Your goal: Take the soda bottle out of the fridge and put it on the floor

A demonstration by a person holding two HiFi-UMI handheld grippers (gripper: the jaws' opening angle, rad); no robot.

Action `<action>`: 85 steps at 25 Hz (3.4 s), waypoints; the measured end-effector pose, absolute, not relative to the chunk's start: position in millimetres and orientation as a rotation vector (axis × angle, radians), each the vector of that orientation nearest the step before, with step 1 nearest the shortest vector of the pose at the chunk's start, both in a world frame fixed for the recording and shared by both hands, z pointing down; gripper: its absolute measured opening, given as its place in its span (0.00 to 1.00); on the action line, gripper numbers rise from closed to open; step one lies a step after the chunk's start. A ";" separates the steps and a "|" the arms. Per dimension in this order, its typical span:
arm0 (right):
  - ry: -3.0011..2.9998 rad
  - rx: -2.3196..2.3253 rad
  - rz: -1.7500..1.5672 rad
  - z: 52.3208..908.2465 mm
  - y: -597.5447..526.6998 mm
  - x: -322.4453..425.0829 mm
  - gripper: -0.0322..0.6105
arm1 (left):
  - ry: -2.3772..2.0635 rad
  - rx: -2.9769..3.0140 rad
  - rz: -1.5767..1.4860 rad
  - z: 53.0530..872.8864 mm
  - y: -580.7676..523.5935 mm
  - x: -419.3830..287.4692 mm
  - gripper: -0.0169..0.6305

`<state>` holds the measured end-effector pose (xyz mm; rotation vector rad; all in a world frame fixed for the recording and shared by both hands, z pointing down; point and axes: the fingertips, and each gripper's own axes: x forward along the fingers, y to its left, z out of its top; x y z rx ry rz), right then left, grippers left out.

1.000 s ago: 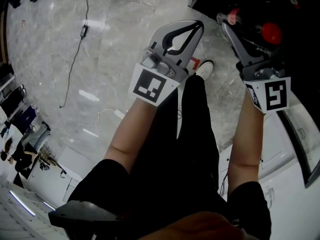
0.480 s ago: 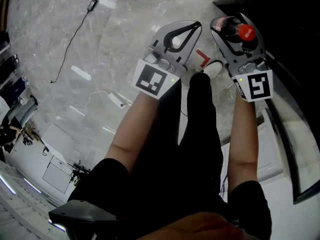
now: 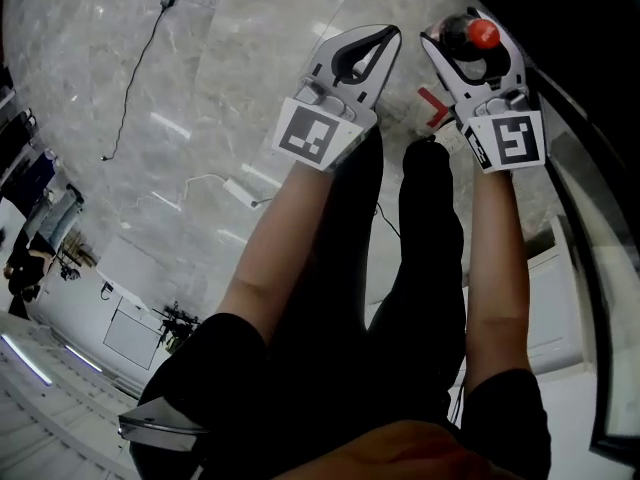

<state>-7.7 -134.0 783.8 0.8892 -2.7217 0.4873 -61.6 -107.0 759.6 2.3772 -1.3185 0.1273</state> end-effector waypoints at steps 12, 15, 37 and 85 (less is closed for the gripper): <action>-2.602 0.830 0.553 986.0 -129.7 -45.1 0.55 | -1.300 2.353 0.264 918.0 -112.1 -97.3 0.03; -2.592 0.784 0.534 1032.0 -137.7 -63.0 0.55 | -1.296 2.350 0.264 948.6 -118.7 -102.8 0.03; -2.478 0.613 0.488 1148.4 -116.0 -86.2 0.55 | -1.287 2.284 0.249 1004.9 -103.0 -122.8 0.03; -2.802 1.192 0.305 291.3 4.7 125.5 0.07 | -0.616 2.787 0.191 296.9 -9.9 76.1 0.03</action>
